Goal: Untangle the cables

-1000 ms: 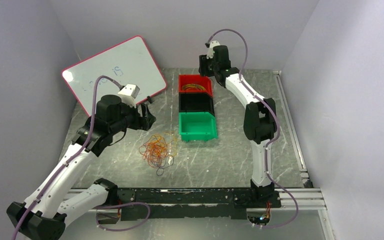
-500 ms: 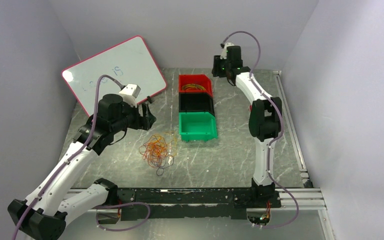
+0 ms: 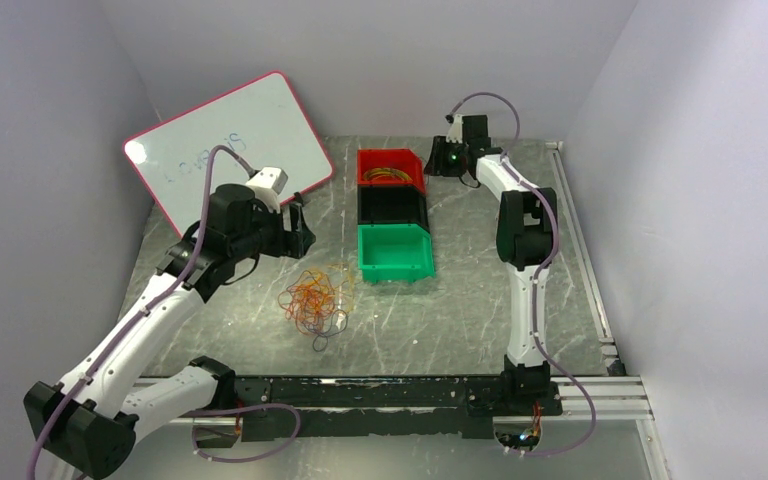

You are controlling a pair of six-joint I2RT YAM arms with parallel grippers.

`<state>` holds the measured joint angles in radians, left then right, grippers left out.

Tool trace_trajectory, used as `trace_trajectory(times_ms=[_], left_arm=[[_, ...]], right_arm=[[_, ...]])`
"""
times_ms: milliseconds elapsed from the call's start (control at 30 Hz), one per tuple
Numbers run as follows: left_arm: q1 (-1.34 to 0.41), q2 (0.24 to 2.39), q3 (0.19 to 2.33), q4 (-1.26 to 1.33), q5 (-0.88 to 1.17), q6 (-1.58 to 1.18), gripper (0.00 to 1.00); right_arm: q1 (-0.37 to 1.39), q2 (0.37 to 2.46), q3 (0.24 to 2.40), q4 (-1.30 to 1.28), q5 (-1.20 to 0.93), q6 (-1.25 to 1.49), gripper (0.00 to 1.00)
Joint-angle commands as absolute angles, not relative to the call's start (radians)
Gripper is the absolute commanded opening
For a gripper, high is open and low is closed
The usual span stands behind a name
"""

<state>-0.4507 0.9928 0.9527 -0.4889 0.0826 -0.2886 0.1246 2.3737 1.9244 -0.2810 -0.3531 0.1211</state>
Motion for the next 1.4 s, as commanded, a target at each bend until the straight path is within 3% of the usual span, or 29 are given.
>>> trace_trajectory(times_ms=[0, 167, 500, 767, 1033, 1367], left_arm=[[-0.451, 1.0, 0.974, -0.453, 0.095, -0.293, 0.79], [-0.451, 1.004, 0.973, -0.455, 0.091, -0.29, 0.79], [-0.451, 0.992, 0.96, -0.457, 0.081, -0.292, 0.79], [-0.45, 0.982, 0.956, -0.469, 0.074, -0.29, 0.79], [-0.45, 0.974, 0.961, -0.483, 0.072, -0.291, 0.78], [-0.45, 0.943, 0.95, -0.503, 0.057, -0.298, 0.78]], right_arm=[[0.124, 2.404, 1.967, -0.246, -0.448, 0.15, 0.46], [0.124, 2.422, 1.976, -0.236, -0.447, 0.164, 0.41], [0.124, 2.413, 1.957, -0.213, -0.443, 0.175, 0.14], [0.124, 2.389, 1.941, -0.192, -0.455, 0.192, 0.0], [0.152, 2.344, 1.935, -0.158, -0.5, 0.217, 0.0], [0.248, 2.427, 2.066, -0.25, -0.485, 0.175, 0.0]])
